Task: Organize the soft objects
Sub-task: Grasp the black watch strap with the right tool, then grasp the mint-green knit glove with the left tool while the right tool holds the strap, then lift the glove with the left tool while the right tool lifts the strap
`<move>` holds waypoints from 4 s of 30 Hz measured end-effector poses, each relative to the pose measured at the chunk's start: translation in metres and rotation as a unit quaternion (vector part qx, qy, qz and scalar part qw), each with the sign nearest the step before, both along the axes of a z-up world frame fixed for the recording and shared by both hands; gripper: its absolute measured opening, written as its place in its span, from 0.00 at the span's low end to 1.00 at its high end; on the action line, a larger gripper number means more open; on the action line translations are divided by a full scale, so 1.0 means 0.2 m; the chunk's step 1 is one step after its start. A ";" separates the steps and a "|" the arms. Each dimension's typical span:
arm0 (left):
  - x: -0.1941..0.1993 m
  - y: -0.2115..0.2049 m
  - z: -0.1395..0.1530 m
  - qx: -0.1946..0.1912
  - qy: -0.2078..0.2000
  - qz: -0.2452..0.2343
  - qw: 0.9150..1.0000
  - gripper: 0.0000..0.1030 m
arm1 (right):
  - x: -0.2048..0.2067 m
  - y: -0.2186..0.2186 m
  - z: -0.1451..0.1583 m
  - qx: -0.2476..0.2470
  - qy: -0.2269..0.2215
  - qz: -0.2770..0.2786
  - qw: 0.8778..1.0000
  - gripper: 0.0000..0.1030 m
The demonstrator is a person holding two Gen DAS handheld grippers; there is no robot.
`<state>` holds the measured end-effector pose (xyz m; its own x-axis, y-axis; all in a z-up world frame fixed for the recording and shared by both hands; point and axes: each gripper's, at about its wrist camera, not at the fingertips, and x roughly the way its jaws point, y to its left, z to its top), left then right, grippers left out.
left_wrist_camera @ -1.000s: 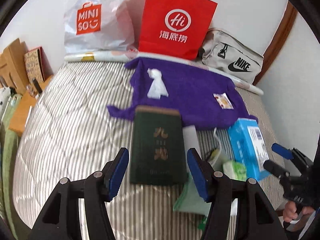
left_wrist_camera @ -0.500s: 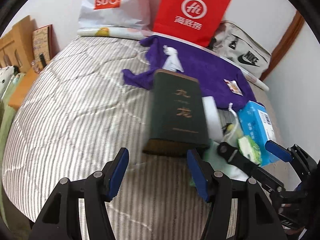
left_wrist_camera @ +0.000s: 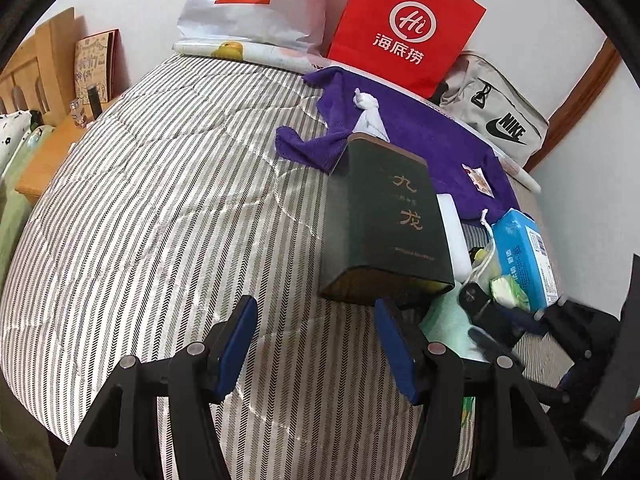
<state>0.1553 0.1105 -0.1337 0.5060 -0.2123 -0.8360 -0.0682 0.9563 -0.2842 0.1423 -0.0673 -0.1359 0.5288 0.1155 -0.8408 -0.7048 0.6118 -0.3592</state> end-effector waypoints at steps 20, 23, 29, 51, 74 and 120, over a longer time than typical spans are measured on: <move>-0.02 -0.34 -0.11 -0.044 -0.007 -0.115 0.992 0.57 | -0.10 -0.40 0.26 0.255 0.043 -0.125 0.958 0.19; -0.02 -0.42 -0.13 -0.058 -0.016 -0.138 0.989 0.67 | -0.14 -0.47 0.28 0.265 0.033 -0.135 0.954 0.19; -0.02 -0.55 -0.14 -0.045 -0.027 -0.166 0.985 0.75 | -0.22 -0.66 0.24 0.267 0.032 -0.166 0.949 0.19; -0.12 -0.48 0.01 -0.020 -0.060 -0.147 0.987 0.10 | -0.17 -1.00 -0.16 0.253 0.080 -0.279 0.923 0.19; -0.21 -0.26 -0.16 0.082 -0.011 -0.112 0.990 0.56 | -0.16 -0.94 -0.14 0.232 0.079 -0.283 0.927 0.30; -0.33 -0.20 0.01 0.037 -0.087 -0.071 0.993 0.13 | -0.26 -0.91 0.04 0.275 0.010 -0.268 0.923 0.26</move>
<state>0.0894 0.0709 -0.1325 0.6140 -0.2338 -0.7539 0.1130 0.9713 -0.2092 0.0910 -0.2500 -0.1286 0.6184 0.2547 -0.7435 -0.2509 0.9605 0.1203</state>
